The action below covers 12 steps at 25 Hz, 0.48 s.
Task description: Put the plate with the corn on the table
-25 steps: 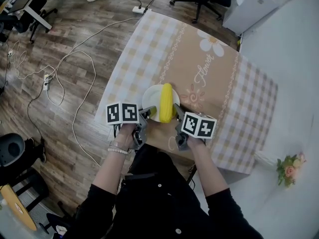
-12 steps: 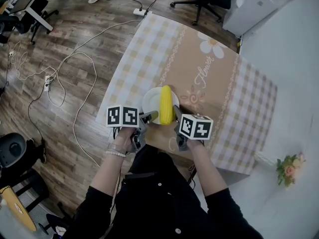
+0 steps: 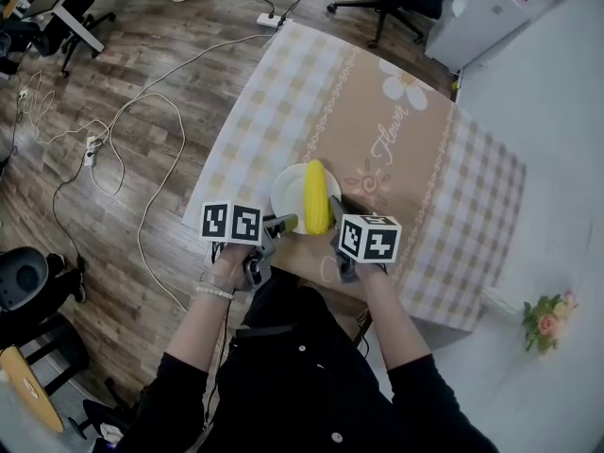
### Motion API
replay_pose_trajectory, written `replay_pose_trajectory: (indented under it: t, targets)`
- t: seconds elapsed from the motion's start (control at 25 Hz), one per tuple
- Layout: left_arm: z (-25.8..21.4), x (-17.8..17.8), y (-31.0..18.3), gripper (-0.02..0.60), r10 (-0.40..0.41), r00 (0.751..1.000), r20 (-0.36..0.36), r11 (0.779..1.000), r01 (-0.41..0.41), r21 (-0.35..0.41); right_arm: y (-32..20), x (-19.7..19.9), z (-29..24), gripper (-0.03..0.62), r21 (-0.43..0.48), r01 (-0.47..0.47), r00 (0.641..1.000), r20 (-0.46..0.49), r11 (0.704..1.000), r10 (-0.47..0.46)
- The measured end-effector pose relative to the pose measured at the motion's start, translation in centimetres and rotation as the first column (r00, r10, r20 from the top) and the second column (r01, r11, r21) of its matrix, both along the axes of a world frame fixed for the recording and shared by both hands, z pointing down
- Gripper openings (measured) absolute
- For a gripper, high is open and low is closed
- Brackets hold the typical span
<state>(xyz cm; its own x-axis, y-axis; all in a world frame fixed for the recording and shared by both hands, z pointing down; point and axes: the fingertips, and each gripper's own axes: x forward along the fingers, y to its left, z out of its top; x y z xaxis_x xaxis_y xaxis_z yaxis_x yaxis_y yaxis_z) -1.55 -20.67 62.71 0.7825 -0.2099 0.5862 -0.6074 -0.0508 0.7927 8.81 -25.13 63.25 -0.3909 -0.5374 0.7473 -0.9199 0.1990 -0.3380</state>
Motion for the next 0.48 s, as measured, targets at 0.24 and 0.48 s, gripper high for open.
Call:
replay_pose_trajectory:
  t: [0.24, 0.48]
  targets:
    - [0.3, -1.3, 2.2, 0.148, -0.002, 1.000, 0.010, 1.000, 0.002, -0.013, 1.0, -0.7, 0.1, 0.118, 0.016, 0.025, 0.999, -0.026, 1.000, -0.024]
    - [0.2, -2.3, 2.9, 0.128, -0.031, 0.999, 0.042, 0.999, 0.030, 0.035, 1.1, -0.6, 0.0, 0.117, 0.044, 0.026, 1.000, -0.013, 0.999, -0.026]
